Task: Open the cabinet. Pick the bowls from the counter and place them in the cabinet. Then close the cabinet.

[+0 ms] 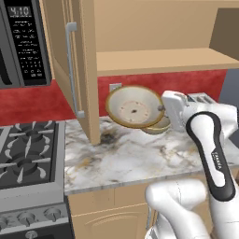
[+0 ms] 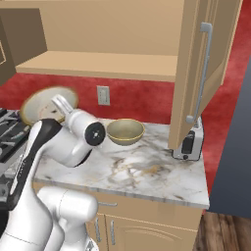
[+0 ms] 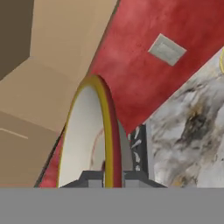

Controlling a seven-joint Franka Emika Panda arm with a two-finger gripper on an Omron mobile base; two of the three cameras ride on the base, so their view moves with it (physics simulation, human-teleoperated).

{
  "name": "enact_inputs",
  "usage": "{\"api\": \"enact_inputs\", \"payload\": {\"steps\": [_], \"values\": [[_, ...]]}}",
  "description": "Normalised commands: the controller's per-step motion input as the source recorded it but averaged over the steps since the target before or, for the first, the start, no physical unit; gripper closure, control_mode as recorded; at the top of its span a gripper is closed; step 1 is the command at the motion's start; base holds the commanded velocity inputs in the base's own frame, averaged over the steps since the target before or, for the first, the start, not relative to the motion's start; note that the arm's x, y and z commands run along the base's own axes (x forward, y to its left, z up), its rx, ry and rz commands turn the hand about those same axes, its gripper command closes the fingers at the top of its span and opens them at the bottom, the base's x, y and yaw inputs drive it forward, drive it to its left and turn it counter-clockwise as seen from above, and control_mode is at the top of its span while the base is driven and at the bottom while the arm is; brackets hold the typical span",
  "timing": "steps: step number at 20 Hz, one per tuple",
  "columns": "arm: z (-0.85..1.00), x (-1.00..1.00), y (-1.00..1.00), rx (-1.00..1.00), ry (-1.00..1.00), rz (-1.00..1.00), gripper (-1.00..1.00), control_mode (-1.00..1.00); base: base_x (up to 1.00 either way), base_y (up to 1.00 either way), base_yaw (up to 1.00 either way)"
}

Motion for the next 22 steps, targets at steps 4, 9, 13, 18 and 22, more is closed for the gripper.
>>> {"api": "enact_inputs", "payload": {"steps": [4, 9, 13, 18, 22], "values": [[0.9, -0.35, 0.0, 0.19, -0.1, -0.22, 1.0, -1.0, 0.0, 0.0, 0.0], [0.81, -0.09, 0.0, 0.05, -0.02, -0.22, 1.0, -1.0, 0.0, 0.0, 0.0], [0.75, 0.0, 0.0, 0.0, 0.0, -0.3, 1.0, -1.0, 0.0, 0.0, 0.0], [0.61, 0.0, 0.0, 0.0, 0.01, -0.28, 1.0, -1.0, 0.0, 0.0, 0.0], [0.31, 0.0, 0.0, 0.0, 0.0, -0.05, 1.0, -1.0, 0.0, 0.0, 0.0]]}}
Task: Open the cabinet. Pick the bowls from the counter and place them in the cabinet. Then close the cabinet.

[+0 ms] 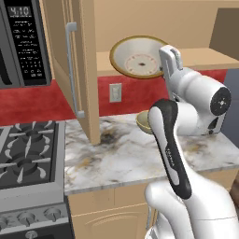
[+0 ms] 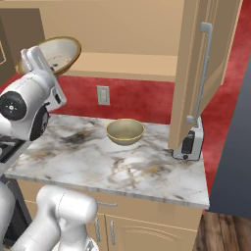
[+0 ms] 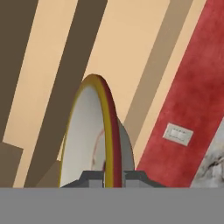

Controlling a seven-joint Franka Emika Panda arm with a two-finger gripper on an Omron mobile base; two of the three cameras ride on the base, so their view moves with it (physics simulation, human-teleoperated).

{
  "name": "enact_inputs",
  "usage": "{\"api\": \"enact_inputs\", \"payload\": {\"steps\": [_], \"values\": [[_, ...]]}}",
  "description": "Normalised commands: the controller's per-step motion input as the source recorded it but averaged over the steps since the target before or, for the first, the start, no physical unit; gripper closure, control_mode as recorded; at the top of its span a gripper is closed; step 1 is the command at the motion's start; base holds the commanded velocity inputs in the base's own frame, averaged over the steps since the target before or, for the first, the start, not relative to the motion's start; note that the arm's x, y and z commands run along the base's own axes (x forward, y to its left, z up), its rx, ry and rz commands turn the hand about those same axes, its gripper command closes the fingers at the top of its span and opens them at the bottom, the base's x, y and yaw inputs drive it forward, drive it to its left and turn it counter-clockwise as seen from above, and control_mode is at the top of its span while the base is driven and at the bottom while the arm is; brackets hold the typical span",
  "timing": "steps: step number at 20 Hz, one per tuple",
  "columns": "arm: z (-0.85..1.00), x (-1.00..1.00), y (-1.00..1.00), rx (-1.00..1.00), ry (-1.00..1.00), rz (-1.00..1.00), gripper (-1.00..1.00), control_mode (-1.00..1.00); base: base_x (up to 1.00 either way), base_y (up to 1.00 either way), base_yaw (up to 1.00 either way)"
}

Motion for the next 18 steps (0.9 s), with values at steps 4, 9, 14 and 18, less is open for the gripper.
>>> {"api": "enact_inputs", "payload": {"steps": [4, 9, 14, 18], "values": [[0.02, 0.06, 0.0, 0.0, 0.11, 0.0, 1.0, -1.0, 0.0, 0.0, 0.0], [0.02, 0.12, 0.0, 0.0, 0.25, 0.0, 1.0, -1.0, 0.0, 0.0, 0.0], [0.0, 0.03, 0.0, 0.0, 0.08, 0.0, 1.0, -1.0, 0.0, 0.0, 0.0], [0.0, 0.0, 0.0, 0.0, 0.0, 0.0, 1.0, -1.0, 0.0, 0.0, 0.0]]}}
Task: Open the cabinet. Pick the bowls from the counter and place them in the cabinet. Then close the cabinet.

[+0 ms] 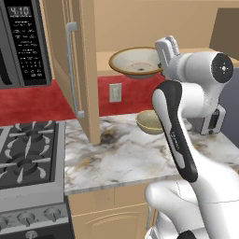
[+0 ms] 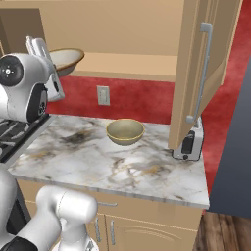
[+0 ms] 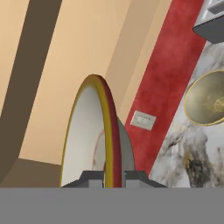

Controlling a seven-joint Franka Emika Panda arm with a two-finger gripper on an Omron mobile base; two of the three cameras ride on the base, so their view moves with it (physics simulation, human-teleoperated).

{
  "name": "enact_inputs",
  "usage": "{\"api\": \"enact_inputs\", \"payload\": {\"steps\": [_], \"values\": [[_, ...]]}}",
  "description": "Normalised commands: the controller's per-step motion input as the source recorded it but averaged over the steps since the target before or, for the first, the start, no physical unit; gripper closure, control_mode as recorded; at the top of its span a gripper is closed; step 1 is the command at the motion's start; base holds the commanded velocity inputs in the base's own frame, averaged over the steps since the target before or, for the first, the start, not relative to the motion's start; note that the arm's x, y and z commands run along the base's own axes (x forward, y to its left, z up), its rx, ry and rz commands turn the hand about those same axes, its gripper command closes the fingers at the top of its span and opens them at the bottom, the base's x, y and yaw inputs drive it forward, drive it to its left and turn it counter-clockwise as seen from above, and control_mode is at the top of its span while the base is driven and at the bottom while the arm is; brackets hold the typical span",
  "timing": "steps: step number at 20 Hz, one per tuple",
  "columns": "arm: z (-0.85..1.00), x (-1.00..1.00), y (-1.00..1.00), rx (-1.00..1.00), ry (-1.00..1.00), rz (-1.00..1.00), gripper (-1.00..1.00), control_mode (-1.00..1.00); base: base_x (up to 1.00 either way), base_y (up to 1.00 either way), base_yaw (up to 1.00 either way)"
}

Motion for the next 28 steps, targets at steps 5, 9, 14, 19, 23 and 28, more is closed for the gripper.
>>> {"api": "enact_inputs", "payload": {"steps": [5, 9, 14, 19, 23, 28], "values": [[0.0, 0.0, 0.0, 0.01, -0.05, 0.0, 1.0, -1.0, 0.0, 0.0, 0.0], [0.0, 0.0, 0.0, 0.0, -0.05, 0.0, 1.0, -1.0, 0.0, 0.0, 0.0], [0.0, 0.0, 0.0, 0.01, -0.04, 0.0, 1.0, -1.0, 0.0, 0.0, 0.0], [0.0, 0.09, 0.0, 0.0, 0.0, 0.0, 1.0, -1.0, 0.0, 0.0, 0.0], [0.0, 0.2, 0.0, 0.0, 0.0, 0.0, 1.0, -1.0, 0.0, 0.0, 0.0], [0.0, 0.26, 0.0, 0.0, 0.0, 0.0, 1.0, -1.0, 0.0, 0.0, 0.0]]}}
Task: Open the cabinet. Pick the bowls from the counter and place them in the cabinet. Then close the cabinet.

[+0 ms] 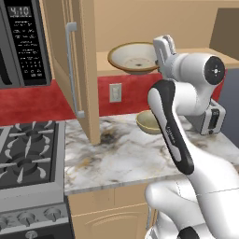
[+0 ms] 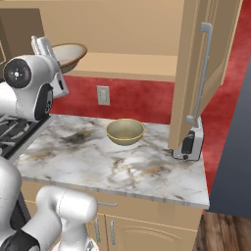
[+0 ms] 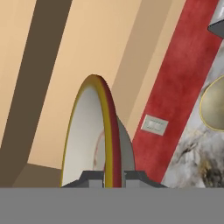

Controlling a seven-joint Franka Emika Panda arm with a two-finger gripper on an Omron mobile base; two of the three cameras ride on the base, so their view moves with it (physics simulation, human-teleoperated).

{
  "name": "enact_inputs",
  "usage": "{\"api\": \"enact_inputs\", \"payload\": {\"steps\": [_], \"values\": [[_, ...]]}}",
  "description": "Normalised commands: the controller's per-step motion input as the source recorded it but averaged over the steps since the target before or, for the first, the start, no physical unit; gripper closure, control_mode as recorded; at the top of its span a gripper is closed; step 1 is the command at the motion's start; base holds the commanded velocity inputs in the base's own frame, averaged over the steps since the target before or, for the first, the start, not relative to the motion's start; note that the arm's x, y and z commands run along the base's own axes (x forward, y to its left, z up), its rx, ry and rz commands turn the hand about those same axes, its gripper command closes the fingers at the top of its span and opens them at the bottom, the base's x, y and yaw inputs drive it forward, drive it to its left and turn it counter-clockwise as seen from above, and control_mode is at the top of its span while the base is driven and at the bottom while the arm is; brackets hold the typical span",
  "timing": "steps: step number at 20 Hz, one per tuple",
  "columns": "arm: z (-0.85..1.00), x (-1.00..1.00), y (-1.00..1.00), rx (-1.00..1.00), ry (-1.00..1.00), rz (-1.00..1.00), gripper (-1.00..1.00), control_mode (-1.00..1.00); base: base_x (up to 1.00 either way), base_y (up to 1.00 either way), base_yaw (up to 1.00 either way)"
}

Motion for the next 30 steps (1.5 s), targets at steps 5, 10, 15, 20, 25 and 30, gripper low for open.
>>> {"api": "enact_inputs", "payload": {"steps": [5, 10, 15, 20, 25, 30], "values": [[0.0, 0.36, 0.0, 0.0, 0.0, 0.0, 1.0, -1.0, 0.0, 0.0, 0.0], [0.0, 0.43, 0.0, 0.0, 0.0, 0.0, 1.0, -1.0, 0.0, 0.0, 0.0], [0.0, 0.48, 0.03, 0.0, 0.0, 0.0, 1.0, -1.0, 0.0, 0.0, 0.0], [0.0, 0.47, 0.03, 0.0, 0.0, 0.0, 1.0, -1.0, 0.0, 0.0, 0.0], [0.0, 0.43, 0.04, 0.0, 0.0, 0.0, 1.0, -1.0, 0.0, 0.0, 0.0], [-0.01, 0.34, 0.01, 0.0, 0.0, 0.0, 1.0, -1.0, 0.0, 0.0, 0.0]]}}
